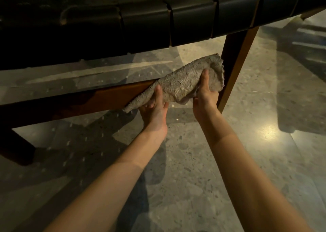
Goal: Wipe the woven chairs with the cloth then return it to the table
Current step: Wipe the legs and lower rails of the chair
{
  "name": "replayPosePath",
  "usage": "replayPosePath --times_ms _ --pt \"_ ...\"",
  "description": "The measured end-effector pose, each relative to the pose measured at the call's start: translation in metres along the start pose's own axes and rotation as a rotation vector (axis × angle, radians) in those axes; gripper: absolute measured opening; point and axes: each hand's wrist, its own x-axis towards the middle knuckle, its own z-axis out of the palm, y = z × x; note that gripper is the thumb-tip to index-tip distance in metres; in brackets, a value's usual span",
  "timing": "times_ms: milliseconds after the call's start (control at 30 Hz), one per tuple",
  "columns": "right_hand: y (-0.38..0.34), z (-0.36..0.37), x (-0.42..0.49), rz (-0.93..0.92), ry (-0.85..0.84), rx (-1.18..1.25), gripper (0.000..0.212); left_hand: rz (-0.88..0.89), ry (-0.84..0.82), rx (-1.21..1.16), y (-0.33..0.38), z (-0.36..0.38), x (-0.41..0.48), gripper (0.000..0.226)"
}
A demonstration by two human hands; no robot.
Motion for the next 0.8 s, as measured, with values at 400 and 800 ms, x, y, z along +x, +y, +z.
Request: replayPosePath --times_ms 400,800 --pt "0.098 0.026 -0.073 -0.176 -0.459 -0.438 0.056 0.043 0.046 -0.051 0.061 -0.099 0.024 0.075" --pt "0.213 0.091 -0.168 -0.001 -0.723 -0.656 0.059 0.289 0.463 -0.176 0.175 -0.227 0.041 0.050"
